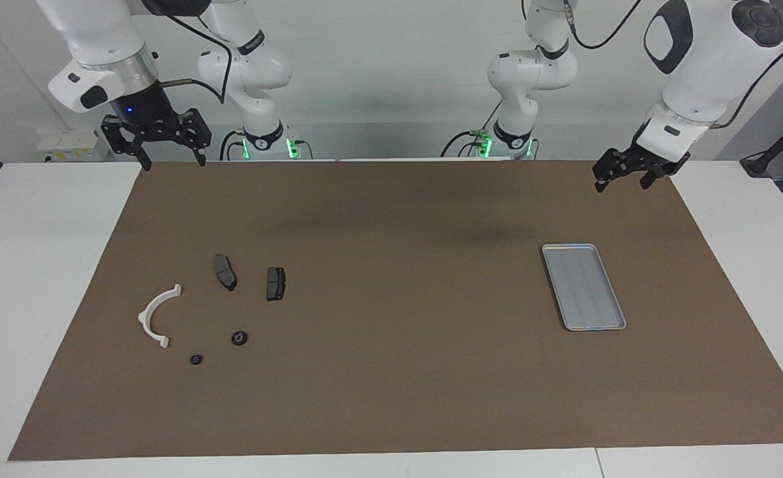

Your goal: Pick bearing gear from pile to tray

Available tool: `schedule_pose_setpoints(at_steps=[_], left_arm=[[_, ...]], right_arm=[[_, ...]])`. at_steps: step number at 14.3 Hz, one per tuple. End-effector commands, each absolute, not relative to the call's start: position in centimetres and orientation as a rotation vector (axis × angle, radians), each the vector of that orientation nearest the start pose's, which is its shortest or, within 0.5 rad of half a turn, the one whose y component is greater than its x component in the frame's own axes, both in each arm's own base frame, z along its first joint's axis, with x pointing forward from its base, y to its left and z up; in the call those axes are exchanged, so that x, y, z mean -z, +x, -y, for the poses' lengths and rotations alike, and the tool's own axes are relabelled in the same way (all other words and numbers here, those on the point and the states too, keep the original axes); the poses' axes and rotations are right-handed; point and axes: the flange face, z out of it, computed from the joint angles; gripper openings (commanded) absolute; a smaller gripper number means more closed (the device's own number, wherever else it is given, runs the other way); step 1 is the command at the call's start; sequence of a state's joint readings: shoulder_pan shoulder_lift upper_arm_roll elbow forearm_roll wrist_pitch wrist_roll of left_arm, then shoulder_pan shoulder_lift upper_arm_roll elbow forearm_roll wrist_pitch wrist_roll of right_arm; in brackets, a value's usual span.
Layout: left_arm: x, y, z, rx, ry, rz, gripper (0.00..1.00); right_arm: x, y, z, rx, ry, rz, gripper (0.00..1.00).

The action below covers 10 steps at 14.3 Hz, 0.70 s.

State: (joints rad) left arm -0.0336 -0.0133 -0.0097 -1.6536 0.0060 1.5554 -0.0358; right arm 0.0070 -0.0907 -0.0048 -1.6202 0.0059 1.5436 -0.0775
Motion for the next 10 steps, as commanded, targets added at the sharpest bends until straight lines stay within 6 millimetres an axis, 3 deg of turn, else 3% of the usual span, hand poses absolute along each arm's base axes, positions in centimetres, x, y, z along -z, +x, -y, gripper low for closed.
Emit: schedule_pose_setpoints(at_steps=[1,6,10], left_arm=[[-59.3,54.4,2.2,-0.151,-3.131,-0.017,1.00],[-59.3,54.4,2.3,-0.151,-3.131,-0.019,1.00],[-59.3,54.4,2.3,-0.151,-3.131,-0.019,1.00]], right_arm=[[-64.9,51.7,0.0,0.015,-3.130,0.101,1.00],[-65.0,51.8,-0.2,0.034,-3.126,0.099,1.00],[-67.4,50.4,-0.1,0.094,-3.121,0.100,1.00]])
